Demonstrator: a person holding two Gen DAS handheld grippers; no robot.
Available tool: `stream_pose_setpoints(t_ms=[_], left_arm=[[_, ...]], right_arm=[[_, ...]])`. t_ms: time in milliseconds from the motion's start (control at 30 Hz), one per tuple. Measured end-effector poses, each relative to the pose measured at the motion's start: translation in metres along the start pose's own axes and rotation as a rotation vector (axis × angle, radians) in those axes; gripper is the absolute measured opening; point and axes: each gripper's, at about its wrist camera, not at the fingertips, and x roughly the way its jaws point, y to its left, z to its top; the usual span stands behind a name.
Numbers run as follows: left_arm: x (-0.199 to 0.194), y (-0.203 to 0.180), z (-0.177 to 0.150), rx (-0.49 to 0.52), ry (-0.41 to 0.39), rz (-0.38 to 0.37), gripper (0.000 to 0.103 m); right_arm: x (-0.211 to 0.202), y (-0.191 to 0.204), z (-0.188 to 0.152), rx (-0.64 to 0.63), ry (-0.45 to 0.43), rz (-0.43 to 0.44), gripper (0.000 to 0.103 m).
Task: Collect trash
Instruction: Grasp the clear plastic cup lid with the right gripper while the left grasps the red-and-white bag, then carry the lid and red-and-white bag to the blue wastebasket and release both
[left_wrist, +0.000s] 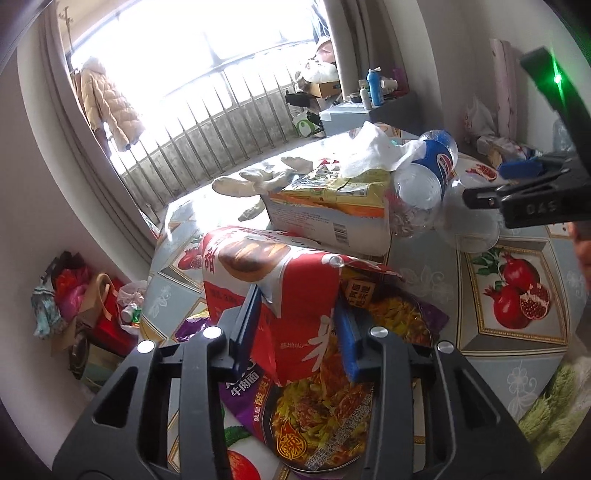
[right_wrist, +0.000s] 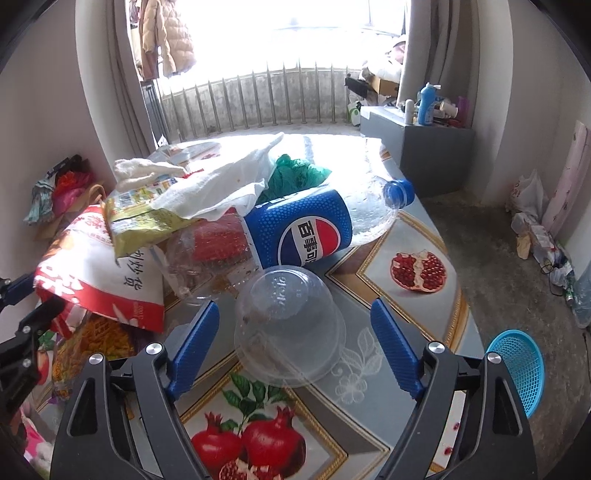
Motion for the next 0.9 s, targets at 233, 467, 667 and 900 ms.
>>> stream_pose_setpoints(t_ms=[233,467,667,900], left_arm=[[-0.004,0.013,0.000,-0.073,-0.001,0.006,0.031],[-0.016,0.032,-0.004,-0.149,-0.015,0.055,0.027],[-0.038,0.055,-0.005,-0.233,-0.062,0.110,0.027],[-0.080,0.067,0.008,-0.258,-0.178,0.122,0.027]], right_arm=[[0.015,0.002,0.001,-0.002,0.037,0.038,0.063],[-0.004,0.007,-0.007,-0.024,0.012,0.028,0.062],[-0.031,0.008,-0.016,-0.017,-0.024,0.034,0.062],[-0.067,0.001,-0.021,0.017,-0.105,0.038,0.062]])
